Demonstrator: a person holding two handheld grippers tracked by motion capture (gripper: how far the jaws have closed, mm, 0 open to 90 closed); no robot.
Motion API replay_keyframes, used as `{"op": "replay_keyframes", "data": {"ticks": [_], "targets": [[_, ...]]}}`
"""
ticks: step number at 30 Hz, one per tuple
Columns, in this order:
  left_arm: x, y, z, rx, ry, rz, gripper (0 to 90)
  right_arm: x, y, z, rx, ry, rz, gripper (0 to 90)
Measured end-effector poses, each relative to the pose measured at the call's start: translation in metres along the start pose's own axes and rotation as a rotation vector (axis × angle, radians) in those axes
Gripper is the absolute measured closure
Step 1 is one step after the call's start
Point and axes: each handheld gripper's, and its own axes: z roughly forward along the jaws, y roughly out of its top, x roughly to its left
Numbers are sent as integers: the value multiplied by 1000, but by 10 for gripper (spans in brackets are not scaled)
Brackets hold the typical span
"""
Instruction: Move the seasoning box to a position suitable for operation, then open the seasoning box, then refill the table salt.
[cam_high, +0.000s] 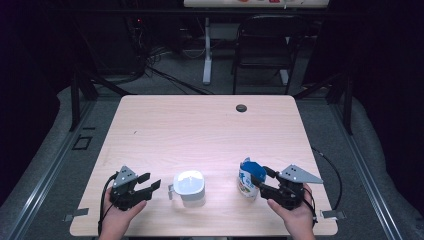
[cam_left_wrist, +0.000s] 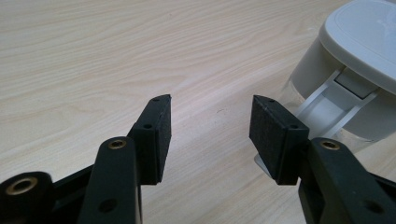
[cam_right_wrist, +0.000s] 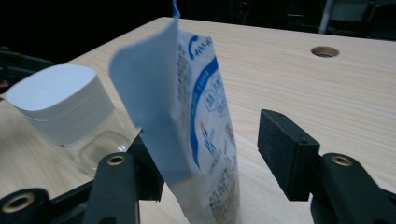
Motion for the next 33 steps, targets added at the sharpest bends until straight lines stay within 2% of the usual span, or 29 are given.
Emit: {"op": "replay_keyframes", "data": {"ticks": [4, 8, 12, 14, 19, 24, 33], "targets": [[1, 0, -2, 9, 1, -2, 492, -1, -9, -3, -4, -27, 23, 424], [1, 1, -2, -8, 5, -2, 491, -1, -15, -4, 7, -27, 31, 414], [2, 1, -2, 2, 3, -2, 490, 0, -17, -6, 29, -32, 34, 409], [2, 1, -2, 6, 5, -1, 489, 1, -20, -7, 27, -37, 28, 409], [2, 0, -1, 6, 7, -5, 489, -1, -28, -7, 16, -27, 58, 404], [2, 1, -1, -5, 3, -3, 487, 1, -33, -6, 39, -38, 18, 405], [3, 0, -1, 1, 2, -7, 483, 0, -39, 0, 71, -29, 22, 405]]}}
